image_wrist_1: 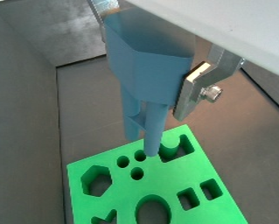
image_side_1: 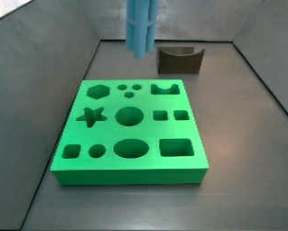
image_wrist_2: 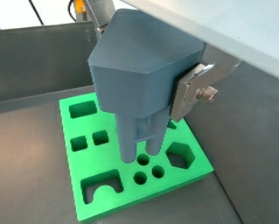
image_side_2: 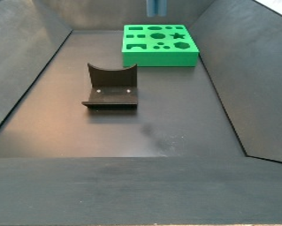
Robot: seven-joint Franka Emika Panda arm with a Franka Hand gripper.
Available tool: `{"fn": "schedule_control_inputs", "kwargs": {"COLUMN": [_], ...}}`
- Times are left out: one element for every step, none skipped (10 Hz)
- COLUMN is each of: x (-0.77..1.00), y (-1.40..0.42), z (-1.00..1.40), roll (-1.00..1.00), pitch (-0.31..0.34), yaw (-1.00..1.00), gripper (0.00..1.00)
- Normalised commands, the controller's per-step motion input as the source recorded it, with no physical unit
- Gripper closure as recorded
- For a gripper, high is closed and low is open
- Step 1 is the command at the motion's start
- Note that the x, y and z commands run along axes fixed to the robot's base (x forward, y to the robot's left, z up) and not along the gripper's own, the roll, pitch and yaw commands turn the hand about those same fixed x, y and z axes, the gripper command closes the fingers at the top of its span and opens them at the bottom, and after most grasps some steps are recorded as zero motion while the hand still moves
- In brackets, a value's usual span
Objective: Pick up the 3 prong object. Move up. Move to above the board. Insert the 3 prong object.
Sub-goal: Insert the 3 prong object.
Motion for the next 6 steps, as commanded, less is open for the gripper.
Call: {"fn": "schedule_control_inputs", "kwargs": {"x": [-0.04,0.00,0.00,0.00,-0.02,-0.02], "y": [0.10,0.08,0.01,0.00,0.05,0.10], "z": [-0.24,-0.37,-0.48,-0.47,-0.39,-0.31], "roll": [0.02,0.02,0.04,0.02,0.02,0.03], "pitch": [-0.034,-0.039,-0.021,-0.034,-0.040,-0.019], "yaw": [0.01,0.00,0.00,-0.02,0.00,0.00], "gripper": [1.00,1.00,1.00,1.00,1.00,1.00]}}
